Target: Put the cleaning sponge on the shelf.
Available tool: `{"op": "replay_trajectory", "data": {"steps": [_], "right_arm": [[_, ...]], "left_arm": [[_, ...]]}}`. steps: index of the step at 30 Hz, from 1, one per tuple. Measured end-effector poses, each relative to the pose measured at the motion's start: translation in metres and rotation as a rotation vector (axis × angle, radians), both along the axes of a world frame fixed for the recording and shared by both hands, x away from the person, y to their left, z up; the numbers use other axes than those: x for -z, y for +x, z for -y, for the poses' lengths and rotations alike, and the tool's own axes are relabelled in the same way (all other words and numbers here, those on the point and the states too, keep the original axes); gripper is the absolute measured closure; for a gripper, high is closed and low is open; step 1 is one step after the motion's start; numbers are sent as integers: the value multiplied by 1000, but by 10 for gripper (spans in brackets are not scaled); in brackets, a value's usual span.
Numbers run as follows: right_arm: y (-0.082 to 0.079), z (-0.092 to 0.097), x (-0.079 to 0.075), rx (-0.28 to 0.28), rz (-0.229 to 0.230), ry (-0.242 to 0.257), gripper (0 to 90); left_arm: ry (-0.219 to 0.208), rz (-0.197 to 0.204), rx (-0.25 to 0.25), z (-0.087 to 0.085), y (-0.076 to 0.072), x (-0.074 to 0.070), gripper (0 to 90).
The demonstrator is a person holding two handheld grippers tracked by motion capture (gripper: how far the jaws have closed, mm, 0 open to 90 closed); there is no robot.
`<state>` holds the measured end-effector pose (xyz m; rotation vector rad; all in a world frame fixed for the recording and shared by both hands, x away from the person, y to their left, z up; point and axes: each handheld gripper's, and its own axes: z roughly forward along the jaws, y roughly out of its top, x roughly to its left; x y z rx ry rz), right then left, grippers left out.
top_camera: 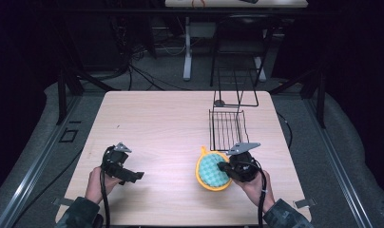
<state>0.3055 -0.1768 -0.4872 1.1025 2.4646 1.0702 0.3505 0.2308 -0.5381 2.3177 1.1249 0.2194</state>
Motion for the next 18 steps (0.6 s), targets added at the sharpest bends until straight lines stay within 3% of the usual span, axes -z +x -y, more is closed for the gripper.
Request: {"op": "replay_trajectory", "data": {"steps": [18], "right_arm": [[0, 12, -12, 41, 56, -1, 890]], "left_arm": [[5, -7, 5, 1, 0, 1, 0]]}}
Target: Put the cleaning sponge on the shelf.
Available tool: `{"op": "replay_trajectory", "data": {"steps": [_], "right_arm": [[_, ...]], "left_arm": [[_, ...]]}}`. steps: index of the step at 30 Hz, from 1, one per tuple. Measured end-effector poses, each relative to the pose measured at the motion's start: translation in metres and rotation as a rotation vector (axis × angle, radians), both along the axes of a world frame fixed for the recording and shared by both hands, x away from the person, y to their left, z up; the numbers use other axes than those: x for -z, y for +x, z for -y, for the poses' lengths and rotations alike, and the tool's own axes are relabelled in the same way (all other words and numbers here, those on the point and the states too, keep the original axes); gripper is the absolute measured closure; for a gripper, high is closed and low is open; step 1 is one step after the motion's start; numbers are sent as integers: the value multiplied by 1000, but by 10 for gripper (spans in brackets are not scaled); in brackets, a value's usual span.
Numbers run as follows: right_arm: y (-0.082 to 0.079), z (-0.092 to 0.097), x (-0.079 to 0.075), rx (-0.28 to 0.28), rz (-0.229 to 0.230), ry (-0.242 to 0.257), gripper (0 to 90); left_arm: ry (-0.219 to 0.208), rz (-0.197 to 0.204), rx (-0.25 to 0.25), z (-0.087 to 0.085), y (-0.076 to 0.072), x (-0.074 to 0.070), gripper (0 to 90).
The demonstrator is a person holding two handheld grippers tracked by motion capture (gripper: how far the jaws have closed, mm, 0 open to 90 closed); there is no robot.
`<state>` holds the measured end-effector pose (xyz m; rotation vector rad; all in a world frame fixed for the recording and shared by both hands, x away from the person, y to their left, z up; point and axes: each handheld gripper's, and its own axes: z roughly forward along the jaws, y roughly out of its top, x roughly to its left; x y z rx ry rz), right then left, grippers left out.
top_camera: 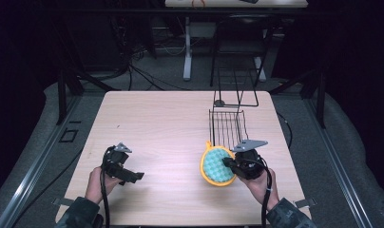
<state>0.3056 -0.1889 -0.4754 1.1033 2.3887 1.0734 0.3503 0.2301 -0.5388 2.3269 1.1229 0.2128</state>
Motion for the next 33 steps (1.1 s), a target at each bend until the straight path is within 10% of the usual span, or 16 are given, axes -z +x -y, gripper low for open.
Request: {"op": "replay_trajectory", "data": {"steps": [33], "right_arm": [[9, 31, -18, 99, 61, 11, 889]], "left_arm": [[0, -3, 3, 0, 0, 0, 0]]}}
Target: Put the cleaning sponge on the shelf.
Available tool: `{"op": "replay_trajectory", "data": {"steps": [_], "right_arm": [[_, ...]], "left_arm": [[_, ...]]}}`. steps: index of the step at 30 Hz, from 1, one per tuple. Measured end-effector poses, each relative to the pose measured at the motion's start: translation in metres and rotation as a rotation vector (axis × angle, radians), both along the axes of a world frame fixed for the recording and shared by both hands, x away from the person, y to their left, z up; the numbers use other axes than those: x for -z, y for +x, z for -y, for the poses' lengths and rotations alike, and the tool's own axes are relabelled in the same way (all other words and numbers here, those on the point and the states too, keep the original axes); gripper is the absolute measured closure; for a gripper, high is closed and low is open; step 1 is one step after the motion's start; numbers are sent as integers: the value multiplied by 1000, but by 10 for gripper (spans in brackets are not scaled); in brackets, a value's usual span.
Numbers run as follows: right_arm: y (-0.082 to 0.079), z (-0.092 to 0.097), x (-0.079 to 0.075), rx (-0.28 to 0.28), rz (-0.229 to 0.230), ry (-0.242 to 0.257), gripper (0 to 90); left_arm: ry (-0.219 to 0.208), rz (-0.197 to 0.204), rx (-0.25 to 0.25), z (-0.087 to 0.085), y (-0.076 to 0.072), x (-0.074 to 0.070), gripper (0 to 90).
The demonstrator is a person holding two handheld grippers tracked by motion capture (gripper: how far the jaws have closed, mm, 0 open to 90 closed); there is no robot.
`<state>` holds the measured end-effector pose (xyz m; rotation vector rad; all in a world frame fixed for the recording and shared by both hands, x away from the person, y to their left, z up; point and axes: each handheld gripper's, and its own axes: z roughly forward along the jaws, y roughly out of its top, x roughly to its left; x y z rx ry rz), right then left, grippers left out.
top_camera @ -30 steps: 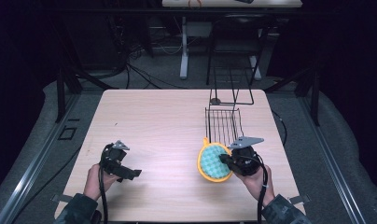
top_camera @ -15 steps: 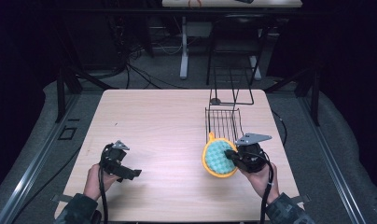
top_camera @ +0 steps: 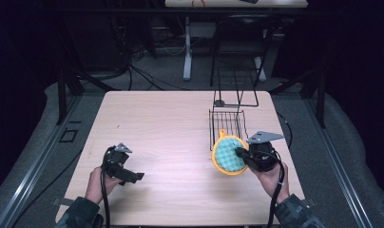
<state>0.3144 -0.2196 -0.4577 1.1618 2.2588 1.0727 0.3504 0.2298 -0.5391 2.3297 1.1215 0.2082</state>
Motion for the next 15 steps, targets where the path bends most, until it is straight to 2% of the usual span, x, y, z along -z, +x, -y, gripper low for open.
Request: {"op": "replay_trajectory", "data": {"steps": [15], "right_arm": [[7, 8, -6, 30, 17, -2, 889]], "left_arm": [[-4, 4, -1, 1, 0, 0, 0]]}}
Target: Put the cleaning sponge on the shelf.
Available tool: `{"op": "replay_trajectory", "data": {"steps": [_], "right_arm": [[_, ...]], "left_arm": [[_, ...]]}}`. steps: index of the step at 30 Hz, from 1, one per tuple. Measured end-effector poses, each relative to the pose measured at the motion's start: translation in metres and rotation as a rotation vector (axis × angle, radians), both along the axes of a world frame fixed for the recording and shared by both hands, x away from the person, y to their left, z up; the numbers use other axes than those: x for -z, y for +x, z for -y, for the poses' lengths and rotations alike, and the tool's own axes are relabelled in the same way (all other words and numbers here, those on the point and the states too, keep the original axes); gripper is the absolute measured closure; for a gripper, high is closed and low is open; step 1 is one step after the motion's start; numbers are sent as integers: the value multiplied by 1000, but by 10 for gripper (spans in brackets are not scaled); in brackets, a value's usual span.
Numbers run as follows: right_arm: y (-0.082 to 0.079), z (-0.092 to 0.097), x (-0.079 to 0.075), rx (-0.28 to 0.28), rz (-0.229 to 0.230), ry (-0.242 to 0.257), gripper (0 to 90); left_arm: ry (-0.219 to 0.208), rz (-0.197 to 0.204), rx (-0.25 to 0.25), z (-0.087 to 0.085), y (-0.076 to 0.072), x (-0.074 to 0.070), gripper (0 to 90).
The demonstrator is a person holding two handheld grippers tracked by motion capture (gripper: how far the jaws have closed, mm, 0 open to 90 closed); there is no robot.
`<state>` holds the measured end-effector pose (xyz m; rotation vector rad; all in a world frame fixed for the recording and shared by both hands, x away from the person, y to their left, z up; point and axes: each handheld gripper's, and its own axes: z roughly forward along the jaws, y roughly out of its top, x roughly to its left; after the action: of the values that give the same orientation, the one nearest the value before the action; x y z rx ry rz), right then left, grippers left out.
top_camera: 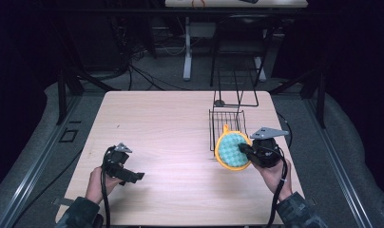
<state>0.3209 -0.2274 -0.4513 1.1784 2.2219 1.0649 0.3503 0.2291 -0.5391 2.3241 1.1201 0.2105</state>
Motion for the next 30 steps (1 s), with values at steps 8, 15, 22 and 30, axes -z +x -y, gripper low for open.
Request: {"op": "replay_trajectory", "data": {"steps": [8, 15, 22, 30], "right_arm": [[7, 6, -1, 16, 7, -1, 889], [14, 10, -2, 32, 13, 3, 889], [21, 11, -2, 40, 17, -5, 889], [30, 12, -3, 57, 18, 4, 889]], "left_arm": [[3, -2, 4, 0, 0, 0, 0], [2, -2, 1, 0, 0, 0, 0], [6, 0, 1, 0, 0, 0, 0], [4, -3, 2, 0, 0, 0, 0]]}}
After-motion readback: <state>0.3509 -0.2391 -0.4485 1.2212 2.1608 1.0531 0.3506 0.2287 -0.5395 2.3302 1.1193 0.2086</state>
